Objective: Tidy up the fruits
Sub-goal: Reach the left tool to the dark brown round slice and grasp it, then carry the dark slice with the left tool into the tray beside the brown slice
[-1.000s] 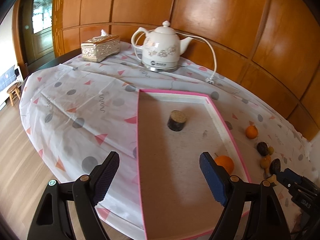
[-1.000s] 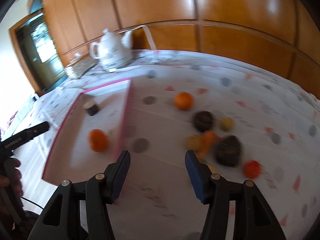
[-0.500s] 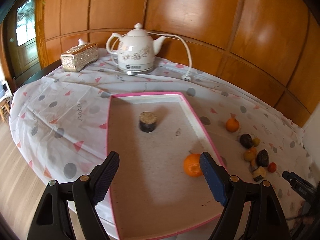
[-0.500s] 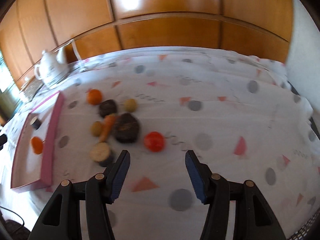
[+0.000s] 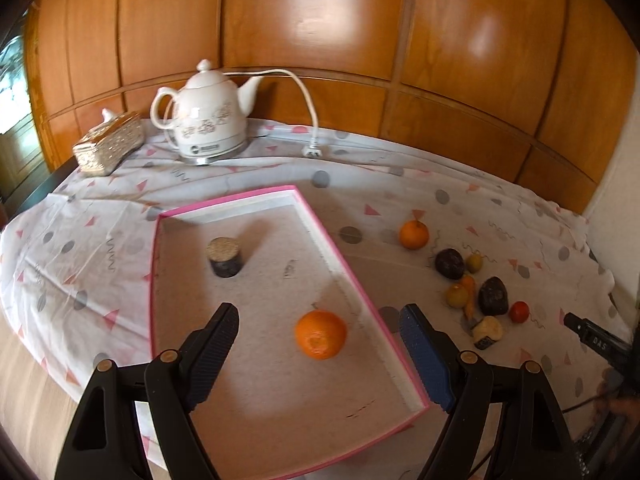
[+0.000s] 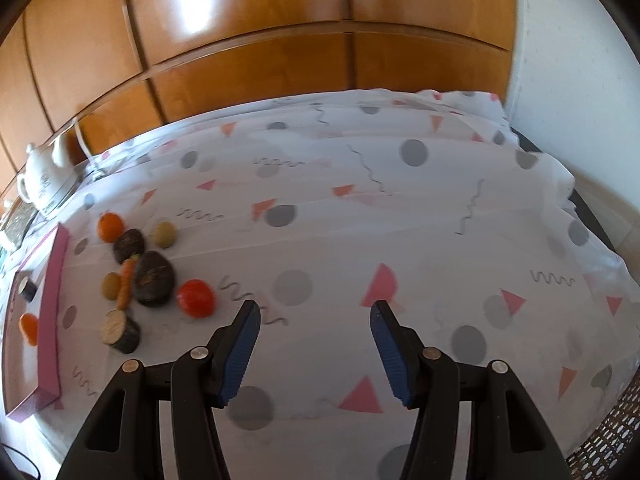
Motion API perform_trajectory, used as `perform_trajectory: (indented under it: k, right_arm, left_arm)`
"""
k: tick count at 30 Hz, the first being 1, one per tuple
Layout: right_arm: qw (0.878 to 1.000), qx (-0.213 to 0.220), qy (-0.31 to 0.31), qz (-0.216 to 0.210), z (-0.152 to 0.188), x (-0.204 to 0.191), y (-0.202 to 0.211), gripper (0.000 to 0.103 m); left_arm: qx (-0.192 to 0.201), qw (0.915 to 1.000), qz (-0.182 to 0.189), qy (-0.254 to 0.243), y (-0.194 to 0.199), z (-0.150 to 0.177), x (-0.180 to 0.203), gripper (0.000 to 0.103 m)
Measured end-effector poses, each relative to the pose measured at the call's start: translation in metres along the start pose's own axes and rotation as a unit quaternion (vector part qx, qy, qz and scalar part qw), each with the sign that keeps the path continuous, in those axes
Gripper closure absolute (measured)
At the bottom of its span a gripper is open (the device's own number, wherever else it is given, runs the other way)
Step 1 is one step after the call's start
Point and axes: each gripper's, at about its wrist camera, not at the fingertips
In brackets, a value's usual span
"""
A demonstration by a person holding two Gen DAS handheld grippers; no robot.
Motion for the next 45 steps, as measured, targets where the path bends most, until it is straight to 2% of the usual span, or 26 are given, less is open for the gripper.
perform_trajectory:
  k: [11,17,19,21,30,40,43,45]
  right_arm:
    - [0.998,-0.003,-0.051,0.031,0.0,0.032,-0.014,0.045]
    - [0.998,-0.001,-0.054,0.039,0.0,0.038,-0.018,0.045]
    - [0.998,0.0,-0.054,0.044,-0.001,0.04,-0.018,0.045]
    - [0.997,0.001,-0.059,0.046,-0.002,0.044,-0.019,0.045]
    - [0.993,0.002,-0.093,0.067,-0.003,0.064,-0.024,0.045]
    - [0.993,-0.009,-0.098,0.06,-0.003,0.065,-0.031,0.045]
    - [0.993,-0.013,-0.099,0.058,-0.002,0.065,-0.033,0.045]
    - [0.993,-0.013,-0.098,0.06,-0.001,0.065,-0.034,0.045]
  left_arm:
    - [-0.018,0.9969,0.032,-0.069,-0.016,-0.011,0.044,0.022]
    - [-0.044,0.9913,0.072,-0.101,-0.035,-0.026,0.073,0.041]
    - [-0.054,0.989,0.082,-0.111,-0.043,-0.03,0.083,0.052]
    - [-0.069,0.9866,0.095,-0.113,-0.054,-0.036,0.091,0.056]
    - [-0.124,0.9814,0.111,-0.096,-0.11,-0.063,0.123,0.056]
    - [-0.177,0.9745,0.111,-0.081,-0.164,-0.08,0.148,0.055]
    - [-0.182,0.974,0.106,-0.083,-0.174,-0.083,0.153,0.056]
    - [-0.185,0.9732,0.106,-0.086,-0.179,-0.083,0.153,0.06]
Point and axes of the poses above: each gripper's, at about its wrist camera, not at the fingertips, and y roughly against the way its jaws point, x to its right, z to its underside, and after that the axes turned 8 degrees about -x, right-handed
